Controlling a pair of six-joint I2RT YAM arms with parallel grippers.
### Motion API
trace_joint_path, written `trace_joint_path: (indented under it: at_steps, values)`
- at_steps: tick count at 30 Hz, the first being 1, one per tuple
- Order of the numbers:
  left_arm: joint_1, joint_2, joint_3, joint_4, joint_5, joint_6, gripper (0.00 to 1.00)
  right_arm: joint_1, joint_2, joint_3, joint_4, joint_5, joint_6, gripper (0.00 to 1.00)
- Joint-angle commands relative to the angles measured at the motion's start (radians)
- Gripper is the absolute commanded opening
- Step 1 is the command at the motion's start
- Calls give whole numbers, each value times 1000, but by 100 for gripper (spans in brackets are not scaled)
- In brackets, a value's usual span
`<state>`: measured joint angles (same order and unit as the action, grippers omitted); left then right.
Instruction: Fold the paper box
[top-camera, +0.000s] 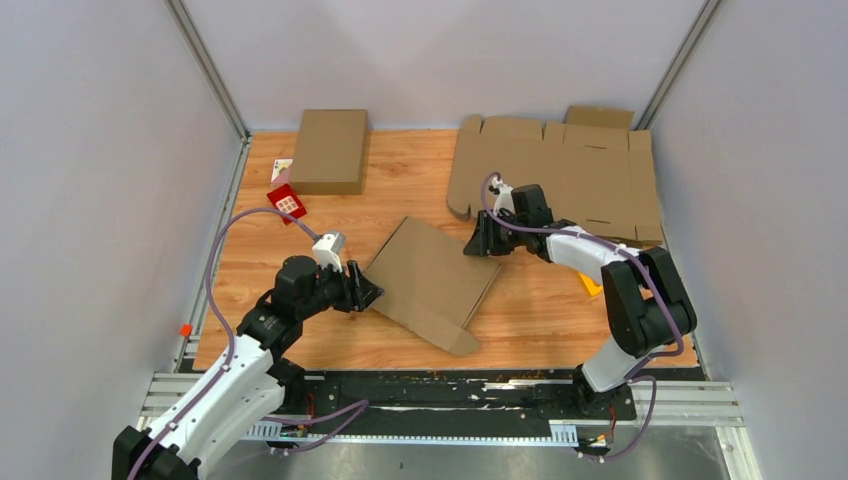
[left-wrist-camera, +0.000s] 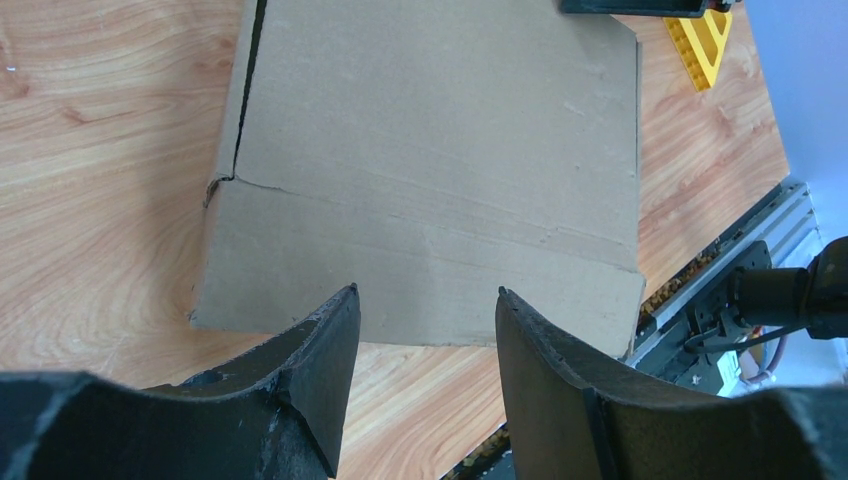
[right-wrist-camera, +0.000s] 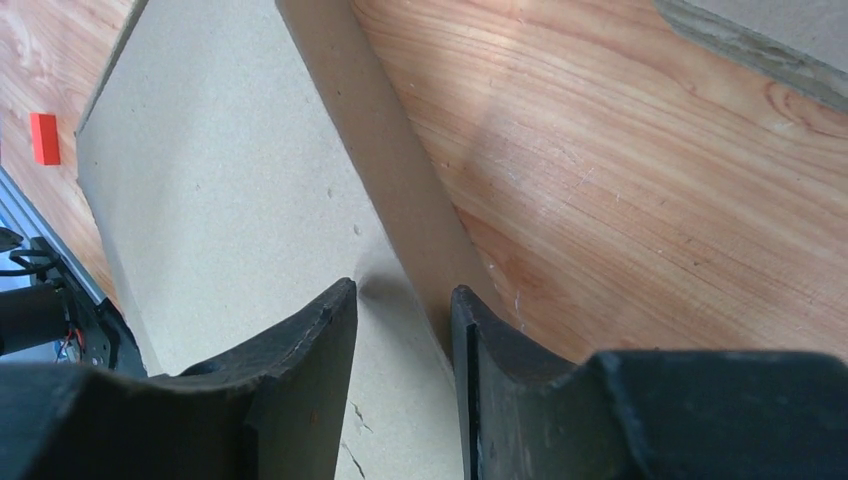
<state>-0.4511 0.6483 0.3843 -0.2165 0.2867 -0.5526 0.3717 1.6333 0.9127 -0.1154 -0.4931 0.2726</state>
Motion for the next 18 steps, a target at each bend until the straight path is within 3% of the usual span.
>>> trace_joint_path:
  at_steps: [1,8,18]
  values:
    - [-3,6,32,8,14,-9,60,-8,10,6,64,-14,46,39]
    - [-4,17,28,13,11,-5,60,-60,58,-2,88,-38,81,27]
    - [-5,8,29,4,16,2,60,-100,111,32,16,88,36,25]
